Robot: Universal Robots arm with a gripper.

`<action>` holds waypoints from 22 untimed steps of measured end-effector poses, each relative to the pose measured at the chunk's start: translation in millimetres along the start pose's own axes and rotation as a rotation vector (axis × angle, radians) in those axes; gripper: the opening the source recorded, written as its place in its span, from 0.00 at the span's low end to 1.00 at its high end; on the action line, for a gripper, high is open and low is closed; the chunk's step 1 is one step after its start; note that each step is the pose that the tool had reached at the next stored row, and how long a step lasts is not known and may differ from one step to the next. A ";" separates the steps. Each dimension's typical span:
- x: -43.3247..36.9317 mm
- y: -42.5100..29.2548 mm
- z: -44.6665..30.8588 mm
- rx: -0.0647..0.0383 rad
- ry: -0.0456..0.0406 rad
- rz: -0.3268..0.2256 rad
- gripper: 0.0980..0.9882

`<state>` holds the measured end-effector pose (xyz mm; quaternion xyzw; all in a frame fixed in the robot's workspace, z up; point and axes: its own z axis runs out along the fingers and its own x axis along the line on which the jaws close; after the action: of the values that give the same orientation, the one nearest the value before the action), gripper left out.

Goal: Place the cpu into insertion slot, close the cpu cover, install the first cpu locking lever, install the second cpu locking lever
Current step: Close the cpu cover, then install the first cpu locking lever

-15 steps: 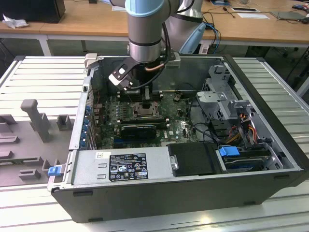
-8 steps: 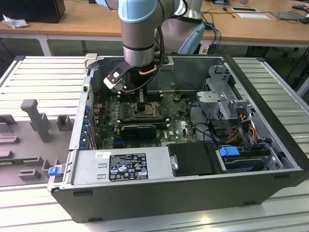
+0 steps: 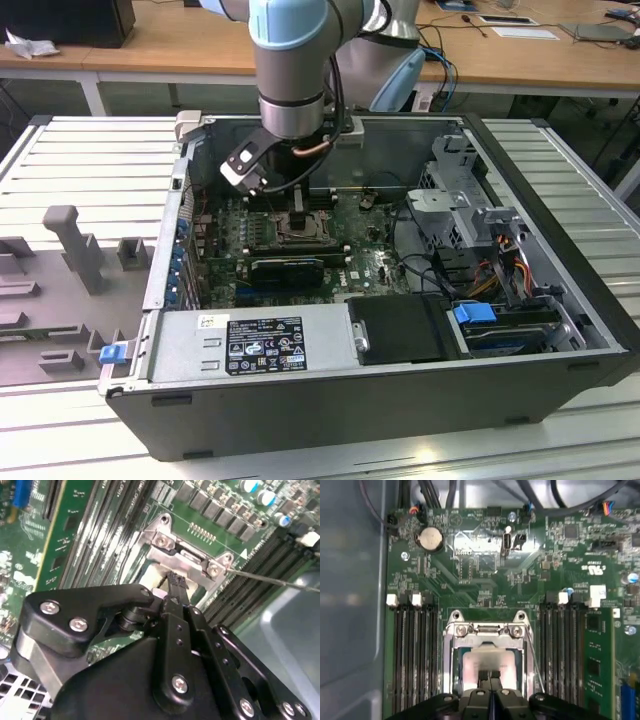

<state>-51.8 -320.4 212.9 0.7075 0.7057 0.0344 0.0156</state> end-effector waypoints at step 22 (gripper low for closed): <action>0.5 18.3 -14.1 0.020 -0.0004 0.001 0.01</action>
<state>-34.6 -320.3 228.2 0.7079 0.7058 0.0271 0.0086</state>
